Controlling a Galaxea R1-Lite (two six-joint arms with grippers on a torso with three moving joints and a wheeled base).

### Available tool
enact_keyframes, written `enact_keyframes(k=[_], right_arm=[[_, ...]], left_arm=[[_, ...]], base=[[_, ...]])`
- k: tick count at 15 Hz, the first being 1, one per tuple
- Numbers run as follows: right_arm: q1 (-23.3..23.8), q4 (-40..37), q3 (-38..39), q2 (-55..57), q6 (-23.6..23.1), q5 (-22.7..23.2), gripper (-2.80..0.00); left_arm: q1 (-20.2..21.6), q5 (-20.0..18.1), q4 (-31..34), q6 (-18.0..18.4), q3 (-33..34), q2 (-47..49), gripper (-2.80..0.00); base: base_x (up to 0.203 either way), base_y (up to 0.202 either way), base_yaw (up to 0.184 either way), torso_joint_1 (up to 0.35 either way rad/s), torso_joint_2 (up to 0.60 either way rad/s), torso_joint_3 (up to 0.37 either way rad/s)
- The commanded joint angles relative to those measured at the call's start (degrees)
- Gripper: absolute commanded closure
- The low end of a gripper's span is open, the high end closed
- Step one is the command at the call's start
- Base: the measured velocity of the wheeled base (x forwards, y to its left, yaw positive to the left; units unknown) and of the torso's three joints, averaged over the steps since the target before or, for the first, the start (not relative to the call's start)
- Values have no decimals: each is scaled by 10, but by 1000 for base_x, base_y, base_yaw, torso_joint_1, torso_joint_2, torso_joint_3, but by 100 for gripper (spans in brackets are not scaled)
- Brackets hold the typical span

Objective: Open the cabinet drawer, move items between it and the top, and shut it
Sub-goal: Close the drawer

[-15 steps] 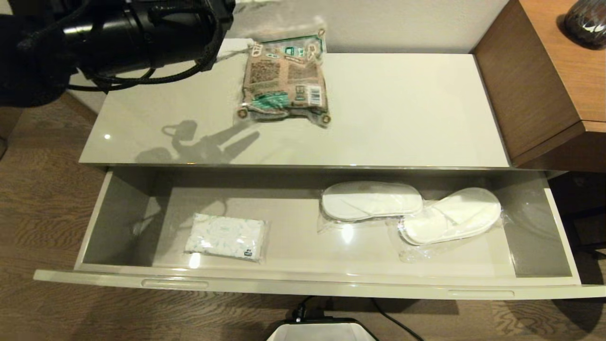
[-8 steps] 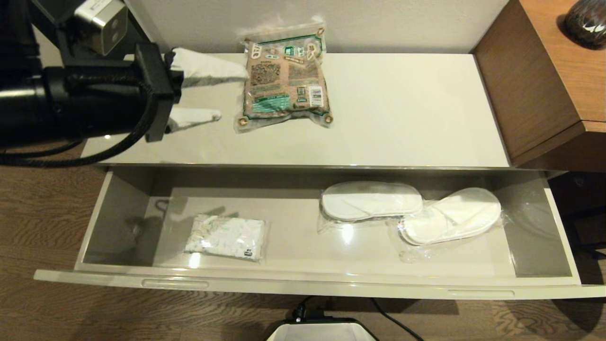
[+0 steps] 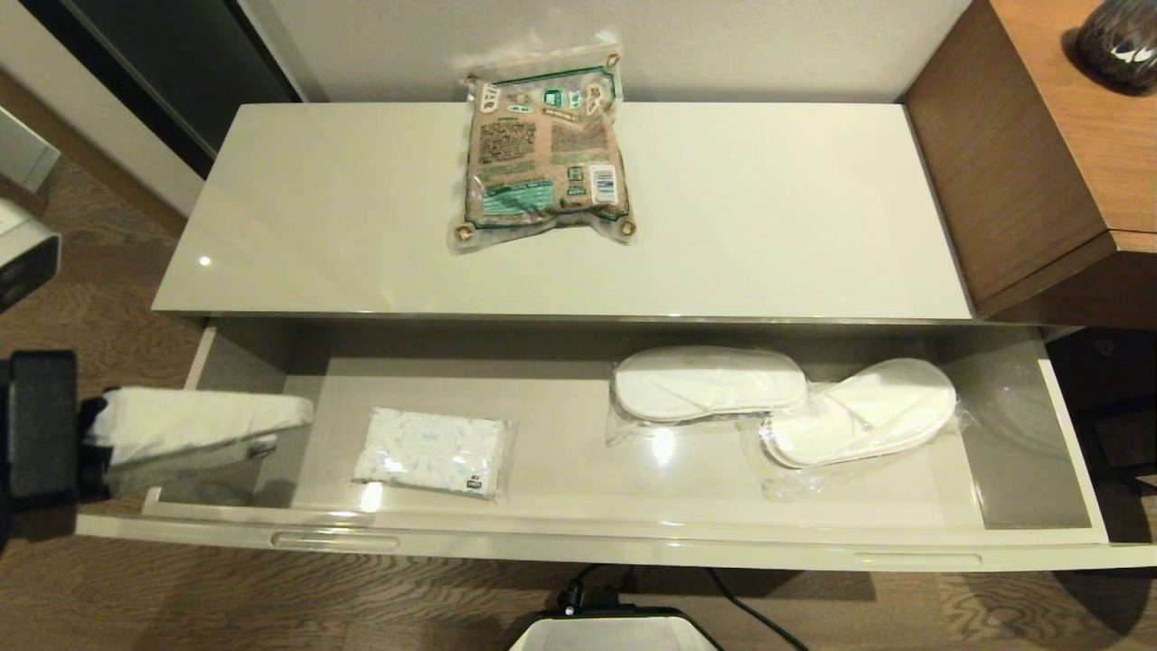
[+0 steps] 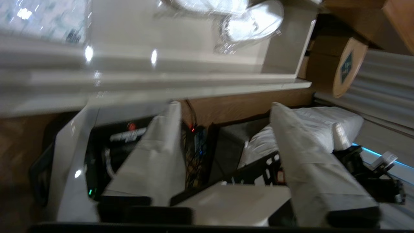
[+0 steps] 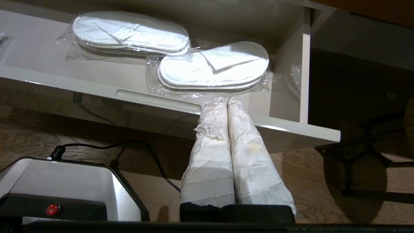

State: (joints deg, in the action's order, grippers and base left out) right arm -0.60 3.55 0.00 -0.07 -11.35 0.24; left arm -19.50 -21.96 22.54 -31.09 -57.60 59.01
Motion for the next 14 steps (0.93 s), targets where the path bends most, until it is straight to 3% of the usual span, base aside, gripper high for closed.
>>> enact_keyframes(k=[1,6,8,12,14], right_arm=[[0,1,1,-12,-1,0,0],[0,1,1,-12,-1,0,0],[0,1,1,-12,-1,0,0],[0,1,1,-12,-1,0,0],[0,1,1,-12,-1,0,0]], left_arm=[[21,0,42,0,20,-79,0],[79,5,217,42,48,-209,0],[98,6,320,42,3,-267,0],[129,16,453,47,-29,-395,0],[133,34,573,59,-40,-428,0]], base=[[0,0,0,0,0,0],[0,0,0,0,0,0],[0,0,0,0,0,0],[0,0,0,0,0,0],[0,0,0,0,0,0]])
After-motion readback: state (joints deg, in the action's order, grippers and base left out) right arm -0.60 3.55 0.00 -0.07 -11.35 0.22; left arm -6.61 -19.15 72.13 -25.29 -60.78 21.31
